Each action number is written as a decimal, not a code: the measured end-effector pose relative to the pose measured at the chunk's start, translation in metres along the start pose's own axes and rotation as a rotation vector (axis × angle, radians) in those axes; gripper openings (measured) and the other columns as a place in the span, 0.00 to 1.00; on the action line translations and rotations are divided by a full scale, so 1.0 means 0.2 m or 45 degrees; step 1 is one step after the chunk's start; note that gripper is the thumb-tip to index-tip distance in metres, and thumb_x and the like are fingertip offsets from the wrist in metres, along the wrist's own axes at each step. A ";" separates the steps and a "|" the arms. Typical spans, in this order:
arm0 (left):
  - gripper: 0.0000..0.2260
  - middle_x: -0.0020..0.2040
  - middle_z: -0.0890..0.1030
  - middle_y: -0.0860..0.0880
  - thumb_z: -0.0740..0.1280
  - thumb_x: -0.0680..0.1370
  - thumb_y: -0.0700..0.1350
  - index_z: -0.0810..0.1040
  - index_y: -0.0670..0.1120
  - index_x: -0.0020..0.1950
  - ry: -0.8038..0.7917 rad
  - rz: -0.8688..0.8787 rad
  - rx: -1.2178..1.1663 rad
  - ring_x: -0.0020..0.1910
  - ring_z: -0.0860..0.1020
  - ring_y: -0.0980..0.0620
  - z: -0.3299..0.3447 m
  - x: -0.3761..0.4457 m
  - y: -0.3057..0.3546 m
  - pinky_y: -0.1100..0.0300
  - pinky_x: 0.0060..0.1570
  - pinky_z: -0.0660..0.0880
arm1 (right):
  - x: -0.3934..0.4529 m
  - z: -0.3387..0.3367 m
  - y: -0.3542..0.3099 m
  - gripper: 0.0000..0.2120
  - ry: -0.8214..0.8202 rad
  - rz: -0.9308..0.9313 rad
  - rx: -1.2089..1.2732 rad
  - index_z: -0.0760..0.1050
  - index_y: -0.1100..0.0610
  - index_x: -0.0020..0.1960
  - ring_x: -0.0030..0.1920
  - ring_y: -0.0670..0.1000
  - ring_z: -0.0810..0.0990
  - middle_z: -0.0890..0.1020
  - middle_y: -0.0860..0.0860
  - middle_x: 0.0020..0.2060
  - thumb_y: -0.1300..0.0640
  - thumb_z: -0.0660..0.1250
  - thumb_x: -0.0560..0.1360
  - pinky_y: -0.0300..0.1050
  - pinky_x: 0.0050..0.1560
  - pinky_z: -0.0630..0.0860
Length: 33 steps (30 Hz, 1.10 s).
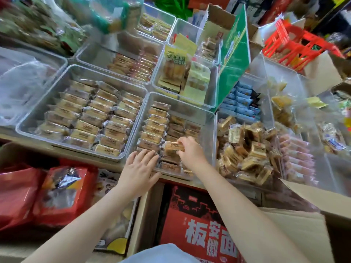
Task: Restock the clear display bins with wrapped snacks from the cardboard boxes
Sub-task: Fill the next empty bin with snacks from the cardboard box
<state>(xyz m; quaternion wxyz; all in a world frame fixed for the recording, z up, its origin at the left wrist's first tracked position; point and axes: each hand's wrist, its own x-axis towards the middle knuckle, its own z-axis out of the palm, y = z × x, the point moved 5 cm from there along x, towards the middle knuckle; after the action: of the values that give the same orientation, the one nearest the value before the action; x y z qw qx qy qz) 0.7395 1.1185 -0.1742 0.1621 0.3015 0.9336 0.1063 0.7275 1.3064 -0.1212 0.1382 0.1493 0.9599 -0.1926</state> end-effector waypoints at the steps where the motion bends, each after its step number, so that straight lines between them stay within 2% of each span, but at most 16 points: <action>1: 0.34 0.76 0.71 0.49 0.47 0.78 0.67 0.72 0.50 0.75 0.027 0.007 0.009 0.77 0.65 0.47 0.01 0.00 0.00 0.47 0.75 0.50 | 0.03 0.06 0.00 0.16 -0.074 -0.005 -0.082 0.73 0.55 0.67 0.56 0.57 0.78 0.75 0.53 0.61 0.56 0.66 0.80 0.50 0.54 0.75; 4: 0.31 0.71 0.76 0.48 0.53 0.78 0.66 0.77 0.49 0.71 0.095 0.025 0.020 0.73 0.71 0.45 0.01 0.01 0.00 0.46 0.72 0.56 | 0.09 0.14 0.00 0.13 -0.164 0.004 -0.244 0.75 0.57 0.63 0.56 0.59 0.79 0.77 0.54 0.56 0.51 0.60 0.83 0.51 0.51 0.77; 6: 0.31 0.70 0.77 0.48 0.54 0.78 0.66 0.76 0.49 0.72 0.120 0.044 0.026 0.72 0.72 0.44 0.02 0.01 -0.01 0.46 0.71 0.56 | 0.09 0.16 0.00 0.17 -0.147 -0.015 -0.379 0.75 0.56 0.62 0.54 0.58 0.80 0.78 0.53 0.54 0.47 0.55 0.84 0.52 0.50 0.76; 9: 0.31 0.71 0.76 0.49 0.54 0.77 0.66 0.74 0.49 0.73 0.091 0.038 0.003 0.73 0.71 0.45 0.02 0.00 -0.01 0.46 0.72 0.56 | 0.06 0.19 -0.02 0.19 -0.065 -0.076 -0.546 0.69 0.53 0.69 0.57 0.59 0.79 0.78 0.55 0.57 0.46 0.50 0.85 0.54 0.55 0.75; 11: 0.31 0.71 0.76 0.49 0.55 0.77 0.65 0.74 0.49 0.73 0.084 0.037 0.005 0.72 0.71 0.45 0.03 0.00 -0.01 0.46 0.72 0.56 | 0.04 0.21 -0.03 0.19 -0.049 -0.035 -0.538 0.65 0.50 0.72 0.58 0.60 0.77 0.76 0.56 0.59 0.46 0.48 0.85 0.56 0.57 0.73; 13: 0.31 0.70 0.76 0.49 0.55 0.76 0.65 0.74 0.49 0.73 0.098 0.038 0.032 0.72 0.71 0.44 0.02 0.00 -0.01 0.46 0.71 0.56 | 0.04 0.23 -0.03 0.19 -0.064 0.073 -0.501 0.67 0.48 0.70 0.60 0.60 0.75 0.75 0.57 0.60 0.44 0.47 0.85 0.57 0.59 0.71; 17: 0.32 0.73 0.74 0.51 0.53 0.76 0.66 0.71 0.52 0.76 0.055 0.013 0.091 0.74 0.69 0.45 0.02 0.00 -0.02 0.48 0.71 0.52 | 0.09 0.23 -0.02 0.21 -0.248 0.247 -0.326 0.69 0.47 0.72 0.70 0.60 0.67 0.69 0.58 0.70 0.43 0.50 0.83 0.62 0.70 0.63; 20: 0.35 0.76 0.69 0.53 0.50 0.75 0.67 0.64 0.55 0.79 0.015 -0.011 0.068 0.77 0.63 0.47 0.01 0.01 -0.02 0.49 0.73 0.49 | 0.05 0.15 -0.02 0.22 -0.236 0.168 -0.226 0.65 0.46 0.75 0.75 0.61 0.59 0.62 0.58 0.75 0.44 0.53 0.82 0.65 0.74 0.54; 21: 0.35 0.77 0.68 0.53 0.49 0.74 0.67 0.63 0.55 0.79 0.018 -0.010 0.060 0.77 0.62 0.47 0.00 0.01 -0.02 0.49 0.74 0.50 | 0.00 0.09 -0.02 0.22 -0.159 0.111 -0.186 0.65 0.47 0.75 0.75 0.59 0.60 0.64 0.58 0.74 0.46 0.54 0.82 0.64 0.74 0.54; 23: 0.35 0.76 0.68 0.51 0.52 0.74 0.67 0.65 0.53 0.79 0.035 -0.016 0.055 0.77 0.63 0.46 -0.02 0.00 0.00 0.47 0.75 0.54 | -0.14 -0.02 0.02 0.19 -0.052 0.006 -0.023 0.70 0.50 0.72 0.69 0.56 0.67 0.71 0.56 0.67 0.48 0.55 0.82 0.58 0.71 0.60; 26: 0.29 0.75 0.71 0.46 0.66 0.76 0.57 0.70 0.48 0.75 0.082 0.027 0.034 0.76 0.65 0.43 -0.04 -0.06 0.15 0.44 0.76 0.56 | -0.46 -0.16 0.16 0.13 -0.086 -0.094 0.268 0.80 0.53 0.57 0.54 0.53 0.77 0.80 0.52 0.52 0.51 0.58 0.82 0.51 0.58 0.74; 28: 0.23 0.71 0.75 0.47 0.65 0.77 0.53 0.74 0.49 0.72 0.132 0.145 -0.015 0.73 0.69 0.43 -0.06 -0.12 0.39 0.44 0.74 0.60 | -0.69 -0.27 0.32 0.12 -0.014 -0.080 0.408 0.79 0.53 0.47 0.44 0.49 0.78 0.81 0.49 0.41 0.53 0.59 0.82 0.49 0.48 0.75; 30: 0.18 0.68 0.78 0.49 0.63 0.80 0.50 0.77 0.50 0.69 0.050 0.307 -0.074 0.69 0.73 0.46 -0.08 -0.19 0.71 0.49 0.70 0.66 | -0.93 -0.38 0.49 0.11 0.149 -0.040 0.459 0.78 0.54 0.43 0.38 0.47 0.76 0.79 0.47 0.36 0.55 0.61 0.81 0.47 0.42 0.72; 33: 0.12 0.58 0.83 0.53 0.62 0.82 0.49 0.82 0.50 0.61 -0.089 0.569 -0.171 0.58 0.80 0.50 -0.10 -0.31 1.22 0.58 0.54 0.75 | -1.27 -0.54 0.77 0.10 0.378 0.112 0.537 0.76 0.51 0.41 0.36 0.45 0.76 0.79 0.47 0.34 0.54 0.62 0.81 0.45 0.39 0.73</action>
<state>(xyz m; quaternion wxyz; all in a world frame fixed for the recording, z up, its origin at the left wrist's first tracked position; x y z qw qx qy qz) 0.9084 1.2733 -0.0697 0.1864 0.4927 0.8282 0.1910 0.9907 1.4270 0.0057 -0.0301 0.2431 0.9009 -0.3583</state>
